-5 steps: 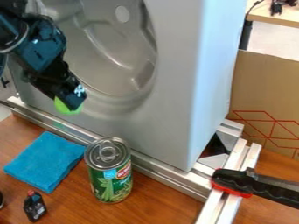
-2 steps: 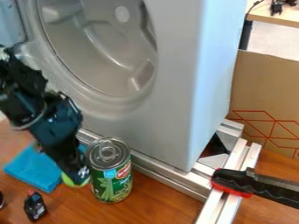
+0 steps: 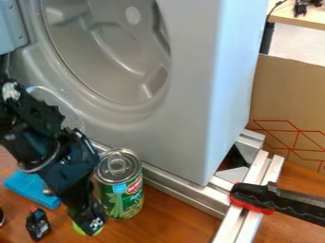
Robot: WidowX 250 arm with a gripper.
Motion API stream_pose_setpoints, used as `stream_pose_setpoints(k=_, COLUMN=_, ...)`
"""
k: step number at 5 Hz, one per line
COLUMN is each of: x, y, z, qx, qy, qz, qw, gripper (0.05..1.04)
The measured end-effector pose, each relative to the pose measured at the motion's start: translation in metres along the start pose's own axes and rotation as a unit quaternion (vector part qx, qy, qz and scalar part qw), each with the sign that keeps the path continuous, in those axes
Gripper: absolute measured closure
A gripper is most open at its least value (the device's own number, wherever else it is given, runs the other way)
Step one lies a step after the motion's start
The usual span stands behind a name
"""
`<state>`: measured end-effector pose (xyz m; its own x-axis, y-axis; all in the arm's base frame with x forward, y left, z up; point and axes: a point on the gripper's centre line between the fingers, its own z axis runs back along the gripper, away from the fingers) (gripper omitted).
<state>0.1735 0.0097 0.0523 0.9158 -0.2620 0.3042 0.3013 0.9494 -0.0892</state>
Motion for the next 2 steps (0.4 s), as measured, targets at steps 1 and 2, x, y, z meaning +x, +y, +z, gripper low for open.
stream_pose_setpoints(k=1, x=-0.006, y=0.003, z=-0.025, qx=-0.02, qy=0.0, qz=-0.029, qw=0.9994, gripper=0.423)
stream_pose_setpoints(k=2, x=-0.012, y=0.013, z=-0.044, qx=-0.027, qy=-0.012, qz=-0.048, qw=0.9984, gripper=0.423)
